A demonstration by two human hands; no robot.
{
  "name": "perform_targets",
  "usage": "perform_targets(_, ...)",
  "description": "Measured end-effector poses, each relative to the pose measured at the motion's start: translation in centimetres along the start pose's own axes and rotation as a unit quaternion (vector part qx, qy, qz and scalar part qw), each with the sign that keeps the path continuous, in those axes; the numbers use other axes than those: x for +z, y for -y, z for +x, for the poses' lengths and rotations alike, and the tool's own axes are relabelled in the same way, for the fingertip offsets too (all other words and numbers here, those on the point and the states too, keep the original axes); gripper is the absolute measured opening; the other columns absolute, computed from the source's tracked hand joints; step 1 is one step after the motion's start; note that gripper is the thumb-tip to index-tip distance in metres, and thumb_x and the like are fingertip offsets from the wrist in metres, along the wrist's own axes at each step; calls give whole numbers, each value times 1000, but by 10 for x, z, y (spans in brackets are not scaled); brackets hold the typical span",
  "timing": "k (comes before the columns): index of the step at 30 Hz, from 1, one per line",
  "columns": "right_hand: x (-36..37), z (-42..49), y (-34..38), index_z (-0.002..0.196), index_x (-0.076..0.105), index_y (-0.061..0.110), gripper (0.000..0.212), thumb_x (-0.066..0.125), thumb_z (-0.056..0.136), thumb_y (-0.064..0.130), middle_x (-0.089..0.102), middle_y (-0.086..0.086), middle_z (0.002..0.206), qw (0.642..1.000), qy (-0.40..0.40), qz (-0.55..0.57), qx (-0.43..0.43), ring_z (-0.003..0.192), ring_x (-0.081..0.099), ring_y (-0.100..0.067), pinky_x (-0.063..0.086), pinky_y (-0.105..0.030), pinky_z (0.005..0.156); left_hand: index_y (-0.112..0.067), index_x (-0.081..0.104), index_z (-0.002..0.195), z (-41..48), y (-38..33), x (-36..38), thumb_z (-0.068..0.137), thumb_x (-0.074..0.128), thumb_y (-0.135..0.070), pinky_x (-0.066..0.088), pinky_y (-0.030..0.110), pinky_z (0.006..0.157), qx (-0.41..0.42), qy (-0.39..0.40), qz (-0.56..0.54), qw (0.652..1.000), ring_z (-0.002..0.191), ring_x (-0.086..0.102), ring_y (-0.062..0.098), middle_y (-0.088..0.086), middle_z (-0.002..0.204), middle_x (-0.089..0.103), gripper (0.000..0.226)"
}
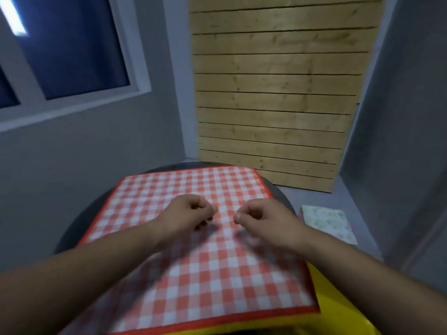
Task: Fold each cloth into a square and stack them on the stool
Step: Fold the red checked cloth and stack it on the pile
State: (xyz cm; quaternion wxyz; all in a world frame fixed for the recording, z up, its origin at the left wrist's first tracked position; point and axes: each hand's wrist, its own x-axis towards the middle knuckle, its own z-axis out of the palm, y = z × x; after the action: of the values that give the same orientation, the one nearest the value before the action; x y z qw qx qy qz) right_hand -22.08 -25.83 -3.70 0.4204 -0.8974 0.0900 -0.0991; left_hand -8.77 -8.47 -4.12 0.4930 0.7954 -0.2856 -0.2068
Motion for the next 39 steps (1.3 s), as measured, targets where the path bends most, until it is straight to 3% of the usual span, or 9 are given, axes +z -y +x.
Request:
perform_targets(4,55,-20,35,88,74,30,15,65,89,42,72,12,90,990,140,-28,-12,83,67,-2,57,-27,79,-16,73,79,-66,39,-42,85,71,-41,53,34,64,32,64,133,989,62,59,10,3,70,70,25)
perform_targets(8,84,-34,38,89,73,32,15,77,79,42,68,16,108,980,185,-72,-21,102,59,5,51,-20,89,-28,76,81,-102,65,-51,82,78,-40,52,25,65,80,114,194,971,71,62,7,-5,82,68,13)
perform_targets(12,99,-41,33,91,72,36,23,78,74,51,53,28,124,968,191,-153,-57,118,38,12,35,-13,93,-29,78,86,-115,86,-53,77,85,-35,41,9,75,128,121,194,965,87,58,0,-12,93,63,13)
perform_targets(18,111,-52,27,86,68,44,25,78,68,58,42,29,133,965,199,-161,-63,128,31,1,39,-37,107,-38,77,90,-126,107,-54,70,86,-47,43,19,92,141,111,195,964,109,52,5,-18,104,56,24)
perform_targets(30,121,-62,24,81,74,36,9,74,81,45,42,26,134,977,170,-122,-51,129,30,0,33,-38,109,-39,79,87,-127,101,-50,65,90,-45,39,17,92,110,110,184,971,110,51,4,-18,103,57,25)
perform_targets(35,121,-61,27,80,73,35,9,72,83,44,43,24,134,979,170,-105,-38,129,32,0,33,-30,105,-35,80,85,-128,94,-52,66,90,-43,40,12,87,83,120,157,977,107,54,1,-16,103,59,23)
perform_targets(39,116,-58,33,77,75,32,6,75,83,34,54,21,123,990,139,-24,-15,117,47,7,42,-22,98,-23,81,83,-128,80,-58,70,90,-29,48,16,82,64,147,77,984,94,64,7,-7,96,70,16)
